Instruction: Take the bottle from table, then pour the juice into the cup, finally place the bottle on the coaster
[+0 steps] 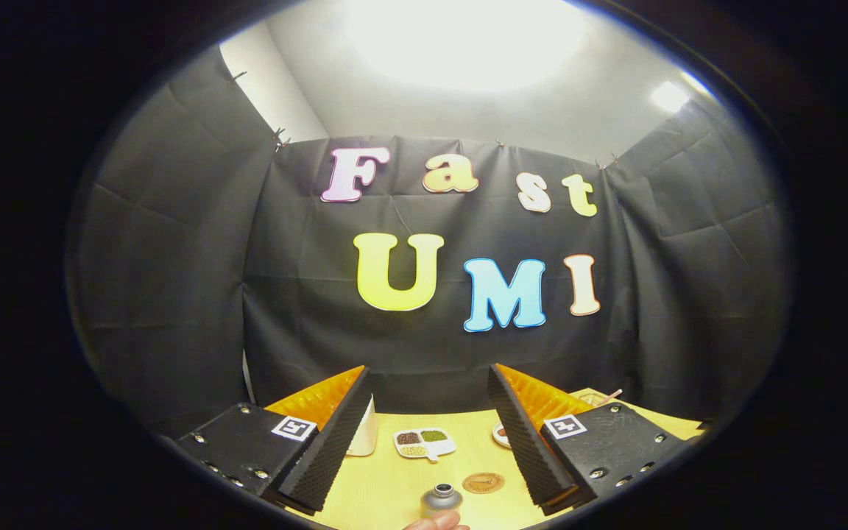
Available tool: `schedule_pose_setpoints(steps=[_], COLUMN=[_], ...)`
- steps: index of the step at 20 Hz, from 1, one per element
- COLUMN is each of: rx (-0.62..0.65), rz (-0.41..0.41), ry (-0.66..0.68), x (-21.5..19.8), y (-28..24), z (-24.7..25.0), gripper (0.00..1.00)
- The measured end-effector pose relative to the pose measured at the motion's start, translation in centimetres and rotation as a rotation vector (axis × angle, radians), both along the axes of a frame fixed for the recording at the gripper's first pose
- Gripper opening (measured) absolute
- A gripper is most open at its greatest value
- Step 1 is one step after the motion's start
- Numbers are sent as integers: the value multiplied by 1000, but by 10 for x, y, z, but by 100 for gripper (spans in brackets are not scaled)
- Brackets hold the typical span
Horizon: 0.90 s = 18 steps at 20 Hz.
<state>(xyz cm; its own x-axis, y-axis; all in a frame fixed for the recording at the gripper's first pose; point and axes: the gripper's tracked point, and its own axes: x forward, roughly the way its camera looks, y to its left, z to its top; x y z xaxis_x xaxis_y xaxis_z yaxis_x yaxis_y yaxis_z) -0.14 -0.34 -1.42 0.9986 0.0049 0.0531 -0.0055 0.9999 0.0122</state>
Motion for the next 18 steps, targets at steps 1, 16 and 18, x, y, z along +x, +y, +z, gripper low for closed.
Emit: schedule_pose_setpoints(steps=[1, 16, 18], rx=[5, -15, 4], rz=[-5, 26, 55], ry=[5, 110, 134], x=[1, 41, 48], y=[-4, -25, -21], z=[-11, -211, -237], gripper=[97, 97, 97])
